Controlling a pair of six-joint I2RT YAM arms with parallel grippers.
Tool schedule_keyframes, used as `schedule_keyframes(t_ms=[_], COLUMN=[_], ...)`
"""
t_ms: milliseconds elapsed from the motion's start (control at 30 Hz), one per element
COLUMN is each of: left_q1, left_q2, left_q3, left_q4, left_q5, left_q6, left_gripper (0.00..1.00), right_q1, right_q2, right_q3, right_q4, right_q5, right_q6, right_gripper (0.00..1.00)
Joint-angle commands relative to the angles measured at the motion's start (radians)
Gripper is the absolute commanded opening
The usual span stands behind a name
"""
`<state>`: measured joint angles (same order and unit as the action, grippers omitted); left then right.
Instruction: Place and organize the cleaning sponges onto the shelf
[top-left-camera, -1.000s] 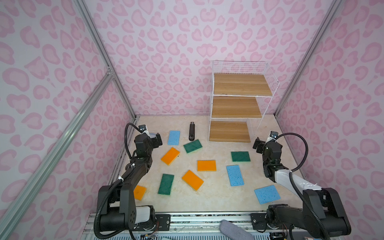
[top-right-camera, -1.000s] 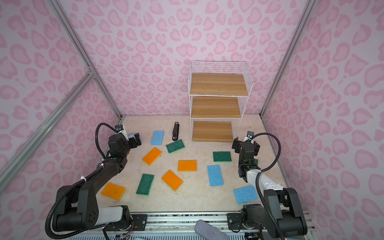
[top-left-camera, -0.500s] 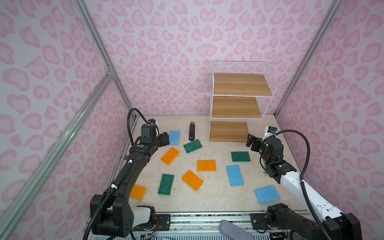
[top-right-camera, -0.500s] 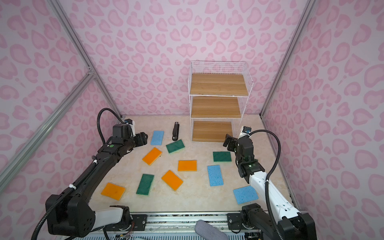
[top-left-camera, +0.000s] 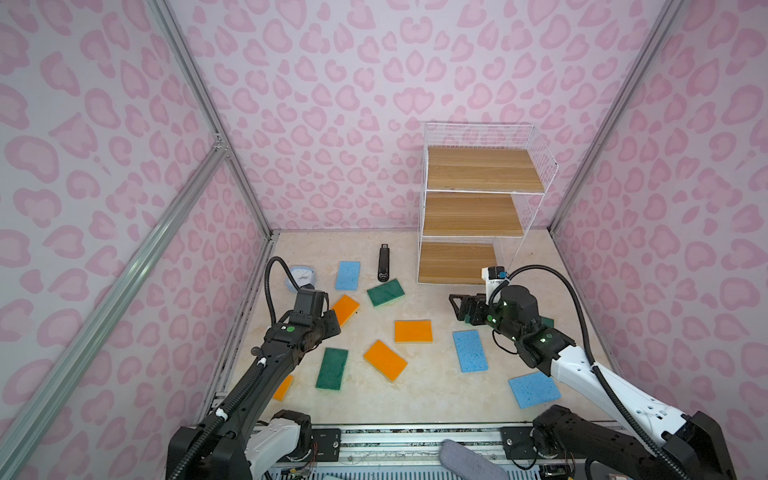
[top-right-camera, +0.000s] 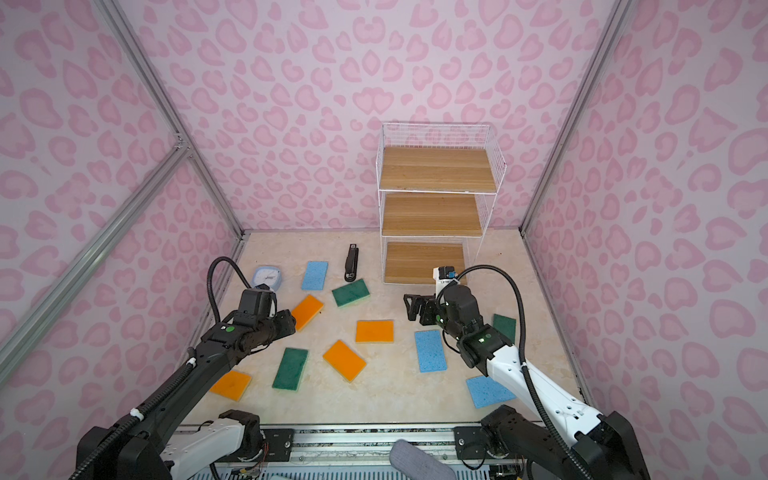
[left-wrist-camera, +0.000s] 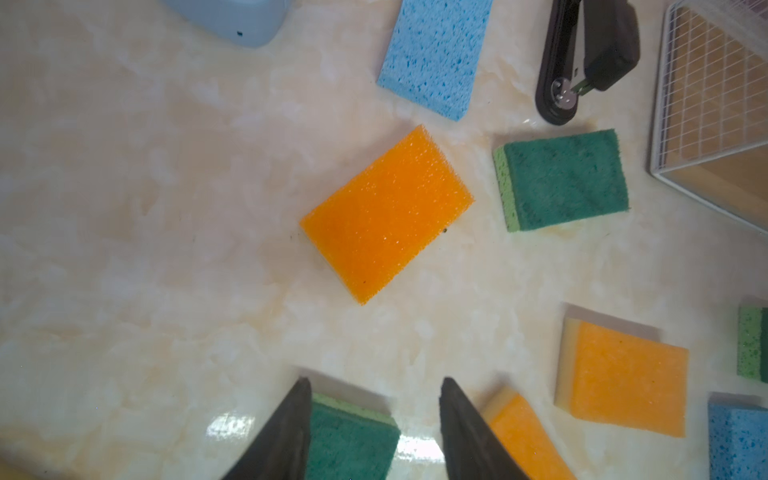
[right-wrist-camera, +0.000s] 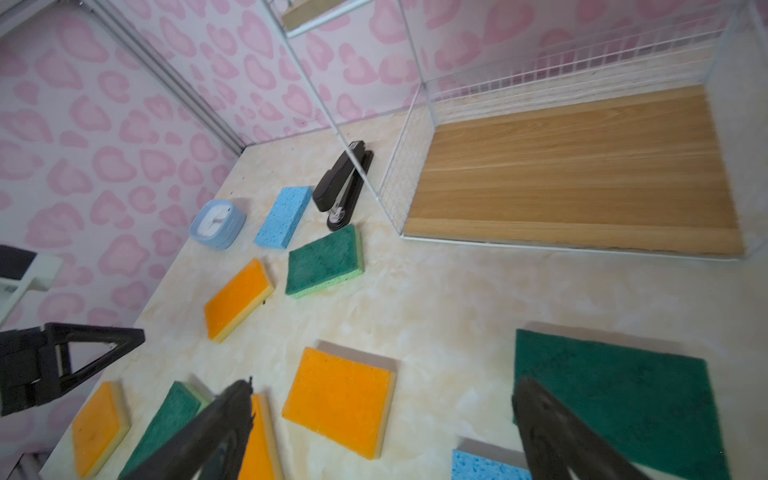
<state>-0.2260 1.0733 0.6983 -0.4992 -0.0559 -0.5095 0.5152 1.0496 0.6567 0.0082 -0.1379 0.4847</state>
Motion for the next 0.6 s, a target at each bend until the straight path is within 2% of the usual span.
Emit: schedule_keyframes(t_ms=[0, 200, 400, 567], left_q1=[-0.015, -0.070, -0.076, -0.075], left_q2=[-0.006, -0.070, -0.009, 0.043], left_q3=[-0.030, -0.113, -0.199, -0.224], left_q4=[-0.054, -0.094, 0.025, 0.098], left_q5=[-0.018, -0.134, -0.108, -0.074], left_q6=[-0.037, -0.106, -0.167, -0.145], left_gripper=[0.44, 0.45, 0.49, 0.58], right_q1=[0.024, 0.045, 0.060, 0.102], right_q2=[0.013, 0.024, 0.060, 0.046], right_q3=[-0.023, -0.067, -0.081, -0.081], right_q4=[0.062, 0.208, 0.234, 0.209], right_q5=[-0.068, -0.099, -0.162, -0.112], right_q6=[0.053, 0.126, 0.160, 0.125], right_gripper=[0.99, 0.98, 0.97, 0.98])
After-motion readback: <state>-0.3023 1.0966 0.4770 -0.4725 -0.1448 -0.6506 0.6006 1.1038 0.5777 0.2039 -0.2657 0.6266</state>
